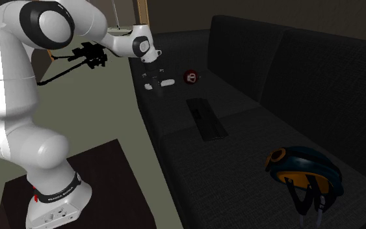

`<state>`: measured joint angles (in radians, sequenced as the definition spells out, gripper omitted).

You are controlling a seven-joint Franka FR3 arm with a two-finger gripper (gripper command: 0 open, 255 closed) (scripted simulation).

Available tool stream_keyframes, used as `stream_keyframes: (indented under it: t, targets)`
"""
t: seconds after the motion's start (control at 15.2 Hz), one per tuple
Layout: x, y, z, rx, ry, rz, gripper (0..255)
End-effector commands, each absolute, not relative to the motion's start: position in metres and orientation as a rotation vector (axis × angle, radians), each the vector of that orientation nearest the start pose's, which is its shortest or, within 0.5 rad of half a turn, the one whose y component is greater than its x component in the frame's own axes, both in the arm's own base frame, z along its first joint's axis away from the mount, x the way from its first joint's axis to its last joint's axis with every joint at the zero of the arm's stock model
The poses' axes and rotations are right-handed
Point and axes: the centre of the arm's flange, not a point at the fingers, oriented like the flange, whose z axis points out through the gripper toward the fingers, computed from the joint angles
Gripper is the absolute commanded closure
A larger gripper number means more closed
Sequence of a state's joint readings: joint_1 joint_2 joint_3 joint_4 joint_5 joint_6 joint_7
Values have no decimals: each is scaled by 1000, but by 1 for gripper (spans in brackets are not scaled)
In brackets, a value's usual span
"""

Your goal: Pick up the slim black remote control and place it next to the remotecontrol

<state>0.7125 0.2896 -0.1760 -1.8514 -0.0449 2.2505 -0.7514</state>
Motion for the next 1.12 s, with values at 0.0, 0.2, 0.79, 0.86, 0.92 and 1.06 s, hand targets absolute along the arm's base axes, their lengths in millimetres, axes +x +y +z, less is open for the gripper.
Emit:
stream_keyframes:
  t: [0.0, 0.2, 0.79, 0.86, 0.92, 1.06]
  targets:
    - [544, 330, 370, -2551, -1989, -169, 255]
    - [544, 330, 354, -2551, -1989, -169, 255]
    - [544, 330, 343, -2551, -1989, -169, 255]
    - [544, 330, 343, -2551, -1989, -169, 255]
    - [544, 330, 343, -2551, -1989, -169, 0]
    - [544, 330, 343, -2551, -1989, -169, 0]
